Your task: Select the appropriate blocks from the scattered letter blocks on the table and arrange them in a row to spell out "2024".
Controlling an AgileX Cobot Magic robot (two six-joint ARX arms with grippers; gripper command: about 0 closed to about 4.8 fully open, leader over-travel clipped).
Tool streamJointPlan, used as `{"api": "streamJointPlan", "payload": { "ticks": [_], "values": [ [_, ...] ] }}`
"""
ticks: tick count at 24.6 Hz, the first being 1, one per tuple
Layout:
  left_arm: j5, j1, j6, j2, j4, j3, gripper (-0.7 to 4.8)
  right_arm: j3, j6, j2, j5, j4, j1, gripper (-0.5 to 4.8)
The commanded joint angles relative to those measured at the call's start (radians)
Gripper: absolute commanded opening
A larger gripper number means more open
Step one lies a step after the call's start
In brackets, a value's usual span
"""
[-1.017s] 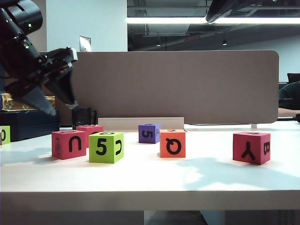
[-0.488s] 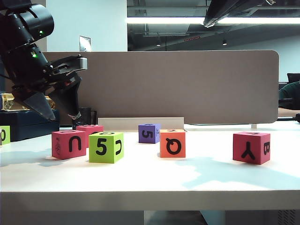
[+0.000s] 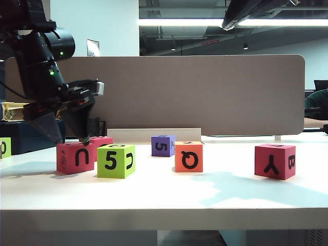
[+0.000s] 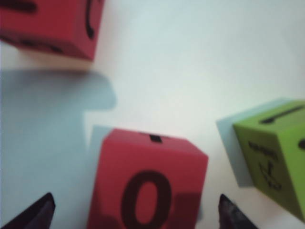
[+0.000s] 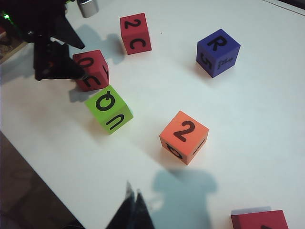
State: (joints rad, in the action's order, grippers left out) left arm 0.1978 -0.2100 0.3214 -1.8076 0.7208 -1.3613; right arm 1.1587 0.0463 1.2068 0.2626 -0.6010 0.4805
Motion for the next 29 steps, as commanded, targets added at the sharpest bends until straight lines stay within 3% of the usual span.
{"api": "streamJointPlan", "payload": {
  "ticks": [1, 8, 19, 22, 25, 29],
  "values": [
    [0.005, -0.002, 0.023, 0.005, 0.005, -0.004, 4.33, 0.005, 0.003, -0.003, 0.001, 0.01, 0.0, -0.04],
    [0.005, -0.01, 0.035, -0.008, 0.003, -0.003, 3.66, 0.005, 0.004, -0.003, 0.0, 0.011, 0.0, -0.04],
    [-0.048, -0.047, 0.042, -0.058, -0.006, -0.003, 3.62, 0.005, 0.008, -0.003, -0.002, 0.002, 0.0, -0.04],
    [-0.048, -0.047, 0.017, -0.058, -0.024, -0.003, 2.86, 0.005, 0.008, -0.003, -0.002, -0.001, 0.0, -0.04],
    [-0.047, -0.047, 0.004, -0.058, -0.026, -0.003, 2.72, 0.005, 0.008, -0.003, -0.002, -0.001, 0.0, -0.04],
    [-0.036, -0.074, -0.082, -0.058, -0.081, -0.006, 2.72, 0.005, 0.008, -0.003, -0.002, 0.0, 0.0, -0.04]
  ]
}}
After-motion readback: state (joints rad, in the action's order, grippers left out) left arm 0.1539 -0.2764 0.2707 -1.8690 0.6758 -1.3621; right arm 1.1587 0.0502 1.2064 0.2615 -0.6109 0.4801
